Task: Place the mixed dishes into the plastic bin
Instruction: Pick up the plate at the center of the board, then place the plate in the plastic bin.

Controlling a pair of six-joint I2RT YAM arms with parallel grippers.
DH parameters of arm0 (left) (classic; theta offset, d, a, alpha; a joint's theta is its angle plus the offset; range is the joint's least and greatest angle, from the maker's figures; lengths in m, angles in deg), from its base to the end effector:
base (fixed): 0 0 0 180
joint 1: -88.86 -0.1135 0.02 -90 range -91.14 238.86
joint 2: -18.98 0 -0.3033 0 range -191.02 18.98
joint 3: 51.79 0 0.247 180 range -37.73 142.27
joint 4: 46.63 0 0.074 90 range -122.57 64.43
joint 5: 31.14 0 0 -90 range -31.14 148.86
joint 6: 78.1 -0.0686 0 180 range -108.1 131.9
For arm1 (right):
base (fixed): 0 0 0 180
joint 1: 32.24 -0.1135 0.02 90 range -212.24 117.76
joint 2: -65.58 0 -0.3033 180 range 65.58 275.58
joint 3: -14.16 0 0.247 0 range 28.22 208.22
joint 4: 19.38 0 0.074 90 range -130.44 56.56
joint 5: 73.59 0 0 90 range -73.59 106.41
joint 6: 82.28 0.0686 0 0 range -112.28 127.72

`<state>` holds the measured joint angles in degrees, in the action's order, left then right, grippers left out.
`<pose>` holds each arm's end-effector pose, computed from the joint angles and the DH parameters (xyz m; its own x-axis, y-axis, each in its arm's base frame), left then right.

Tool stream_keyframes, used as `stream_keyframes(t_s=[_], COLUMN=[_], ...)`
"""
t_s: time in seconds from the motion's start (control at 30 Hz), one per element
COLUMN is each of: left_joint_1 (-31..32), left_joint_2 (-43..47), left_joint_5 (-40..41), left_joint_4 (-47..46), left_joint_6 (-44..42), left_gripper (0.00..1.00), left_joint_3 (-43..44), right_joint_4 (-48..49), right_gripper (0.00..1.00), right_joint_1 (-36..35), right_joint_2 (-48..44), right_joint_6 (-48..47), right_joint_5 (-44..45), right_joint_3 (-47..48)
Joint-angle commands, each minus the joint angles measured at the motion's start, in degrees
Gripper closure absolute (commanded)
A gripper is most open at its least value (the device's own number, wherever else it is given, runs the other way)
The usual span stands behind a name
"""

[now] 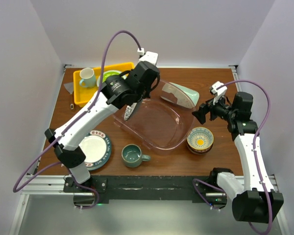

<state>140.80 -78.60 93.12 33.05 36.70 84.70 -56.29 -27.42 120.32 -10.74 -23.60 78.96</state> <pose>0.2469 -0.2527 0.4839 -0.5282 0.1122 -0.8417 0.1833 0.9829 0.0161 0.2040 0.0271 0.3471 -0.2663 -0.2209 -0.9382 -0.6236 0.7817 -0.0071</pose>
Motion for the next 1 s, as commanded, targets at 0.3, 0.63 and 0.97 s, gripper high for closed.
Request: stream_keyframes(t_s=[0.3, 0.63, 0.97], left_joint_1=[0.88, 0.88, 1.93], left_joint_2=[-0.85, -7.62, -11.05], left_joint_5=[4.59, 7.48, 6.0], left_joint_4=[-19.39, -30.02, -36.61], left_joint_6=[-8.53, -11.08, -12.14], left_gripper=[1.0, 1.0, 1.0], left_joint_3=[-11.59, -22.76, -30.92], right_joint_4=[2.11, 2.2, 2.11], right_gripper=[0.02, 0.02, 0.02], right_joint_1=[-0.34, -0.34, -0.25], right_joint_2=[0.45, 0.46, 0.63], right_joint_6=[0.44, 0.44, 0.35], right_joint_5=[-2.53, -1.91, -1.3], right_joint_3=[-0.38, -0.38, -0.38])
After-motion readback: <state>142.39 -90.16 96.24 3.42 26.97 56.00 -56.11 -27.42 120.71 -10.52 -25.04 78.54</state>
